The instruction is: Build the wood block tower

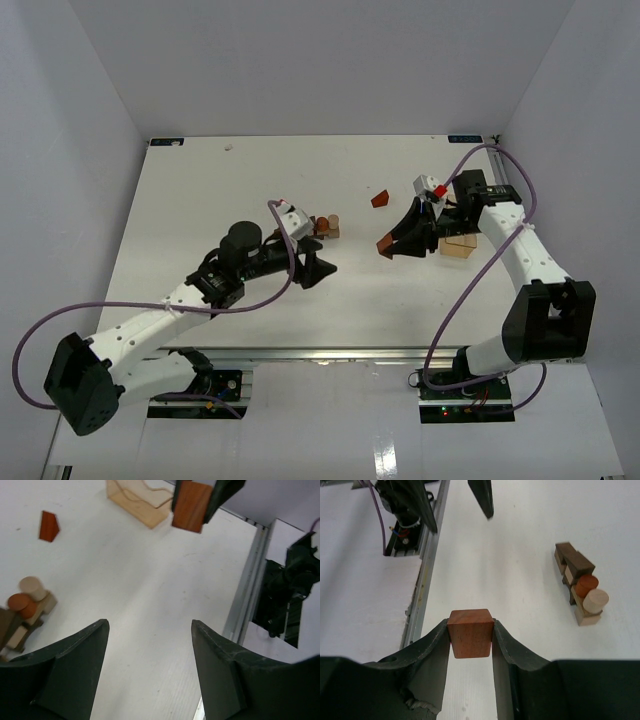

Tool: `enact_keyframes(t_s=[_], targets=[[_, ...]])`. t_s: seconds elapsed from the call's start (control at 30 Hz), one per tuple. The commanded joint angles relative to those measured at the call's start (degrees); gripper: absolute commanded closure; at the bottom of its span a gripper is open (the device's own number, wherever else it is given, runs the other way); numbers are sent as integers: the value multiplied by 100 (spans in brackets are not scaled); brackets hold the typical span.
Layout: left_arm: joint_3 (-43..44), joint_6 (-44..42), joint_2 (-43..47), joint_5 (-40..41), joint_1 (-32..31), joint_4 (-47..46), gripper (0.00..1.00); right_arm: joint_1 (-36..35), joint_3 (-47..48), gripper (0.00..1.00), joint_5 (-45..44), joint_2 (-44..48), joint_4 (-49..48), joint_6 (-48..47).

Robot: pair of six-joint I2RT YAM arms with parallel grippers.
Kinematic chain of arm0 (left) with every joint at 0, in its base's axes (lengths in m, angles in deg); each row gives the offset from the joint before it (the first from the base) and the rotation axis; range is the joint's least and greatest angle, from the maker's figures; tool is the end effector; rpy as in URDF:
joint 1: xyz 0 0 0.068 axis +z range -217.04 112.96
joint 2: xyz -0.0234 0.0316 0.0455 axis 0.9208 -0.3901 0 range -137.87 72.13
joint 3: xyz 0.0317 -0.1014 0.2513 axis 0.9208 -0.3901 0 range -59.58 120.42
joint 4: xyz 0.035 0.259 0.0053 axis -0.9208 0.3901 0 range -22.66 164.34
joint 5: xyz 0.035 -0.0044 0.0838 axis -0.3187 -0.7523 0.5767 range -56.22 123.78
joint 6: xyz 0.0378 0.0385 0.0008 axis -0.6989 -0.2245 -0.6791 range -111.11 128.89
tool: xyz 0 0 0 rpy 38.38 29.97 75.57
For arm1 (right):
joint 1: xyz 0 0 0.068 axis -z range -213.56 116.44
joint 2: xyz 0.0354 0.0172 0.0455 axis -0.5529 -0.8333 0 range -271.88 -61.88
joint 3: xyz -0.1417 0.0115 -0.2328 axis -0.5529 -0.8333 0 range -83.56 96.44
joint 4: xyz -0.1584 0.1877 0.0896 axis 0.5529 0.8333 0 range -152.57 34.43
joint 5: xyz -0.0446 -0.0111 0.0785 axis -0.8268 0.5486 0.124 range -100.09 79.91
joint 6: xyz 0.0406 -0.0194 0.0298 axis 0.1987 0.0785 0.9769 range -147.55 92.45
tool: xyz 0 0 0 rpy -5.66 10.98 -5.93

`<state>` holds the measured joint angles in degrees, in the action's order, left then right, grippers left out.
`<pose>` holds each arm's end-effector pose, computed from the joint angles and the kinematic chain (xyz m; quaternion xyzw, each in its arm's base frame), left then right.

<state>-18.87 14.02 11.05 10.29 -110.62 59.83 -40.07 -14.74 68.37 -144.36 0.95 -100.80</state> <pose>0.1690 -0.1804 0.2917 0.3719 0.6811 -0.3967 0.4904 0.2501 0.0637 0.2965 -0.5478 0.5454 0.4773 0.4179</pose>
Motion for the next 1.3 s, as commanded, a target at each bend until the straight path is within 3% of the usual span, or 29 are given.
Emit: enact_keyframes(t_s=[0.0,0.2,0.5,0.77,1.27], targets=[[32,297,622,-595,979,1081,22,-198,771,92,-654,-353,-659,940],[-58,-42,1040,-612,1596,1724,19,-1122,1468,92,-2250,-1114,-1955,1959],[-402,-399,1564,43,1713,1974,12,-2079,3458,92,-3843,-2902,-1500,1479],[-529,-388,2025,342,1713,1961,5,-2334,4353,91,-4256,-3688,-1502,1397],[-511,-390,2038,239,1713,1981,4,-2425,4341,90,-4312,-4012,-1562,1155]])
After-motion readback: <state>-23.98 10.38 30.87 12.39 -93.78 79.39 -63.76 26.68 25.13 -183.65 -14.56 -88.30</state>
